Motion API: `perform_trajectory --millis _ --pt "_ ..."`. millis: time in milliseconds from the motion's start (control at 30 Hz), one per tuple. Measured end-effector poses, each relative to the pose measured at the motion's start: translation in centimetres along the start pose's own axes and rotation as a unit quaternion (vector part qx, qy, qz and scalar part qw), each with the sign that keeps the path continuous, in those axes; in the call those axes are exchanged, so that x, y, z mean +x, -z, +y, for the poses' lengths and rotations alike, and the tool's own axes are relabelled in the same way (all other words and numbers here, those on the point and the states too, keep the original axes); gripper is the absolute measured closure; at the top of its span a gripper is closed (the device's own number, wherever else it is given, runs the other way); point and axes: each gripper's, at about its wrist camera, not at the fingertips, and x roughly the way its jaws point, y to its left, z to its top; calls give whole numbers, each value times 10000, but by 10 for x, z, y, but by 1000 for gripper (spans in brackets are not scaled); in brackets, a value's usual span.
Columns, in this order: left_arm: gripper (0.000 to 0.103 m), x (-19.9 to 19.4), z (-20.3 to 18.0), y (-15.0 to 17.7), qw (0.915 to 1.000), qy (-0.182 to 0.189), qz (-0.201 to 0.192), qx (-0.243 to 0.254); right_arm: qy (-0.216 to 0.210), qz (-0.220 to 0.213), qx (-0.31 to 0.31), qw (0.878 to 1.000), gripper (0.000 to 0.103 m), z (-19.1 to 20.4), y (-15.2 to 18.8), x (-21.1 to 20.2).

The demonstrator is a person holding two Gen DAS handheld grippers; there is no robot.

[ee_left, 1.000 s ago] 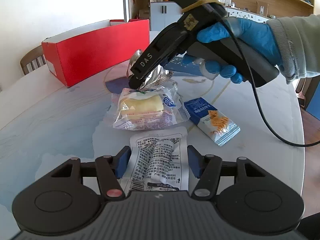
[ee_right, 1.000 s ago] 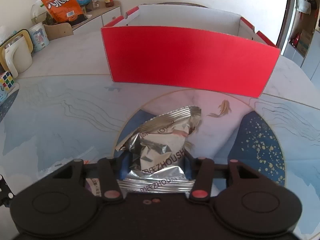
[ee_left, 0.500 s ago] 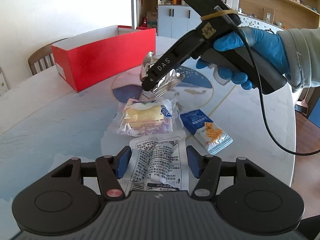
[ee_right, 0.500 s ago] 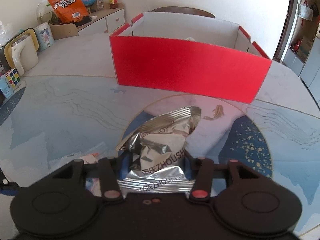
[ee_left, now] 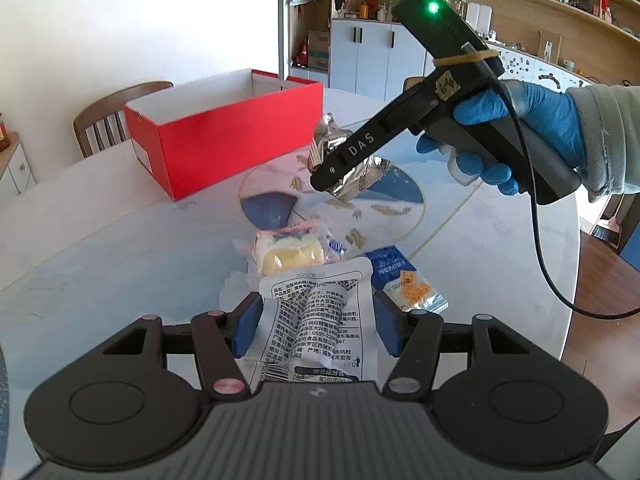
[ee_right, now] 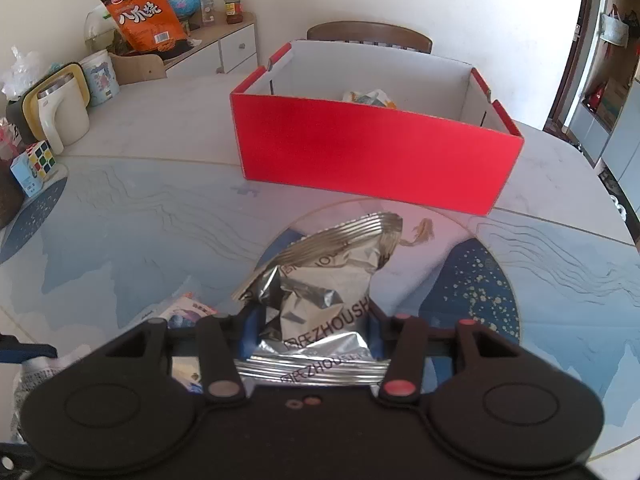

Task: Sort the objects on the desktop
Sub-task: 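Lift and carry foil bag with right gripper while left carries sachet to box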

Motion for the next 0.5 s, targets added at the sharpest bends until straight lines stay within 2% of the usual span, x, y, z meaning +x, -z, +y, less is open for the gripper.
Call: perform_trajectory --millis 500 --pt "44 5 9 -53 9989 -264 -380 62 -70 -108 110 9999 53 -8 -10 -28"
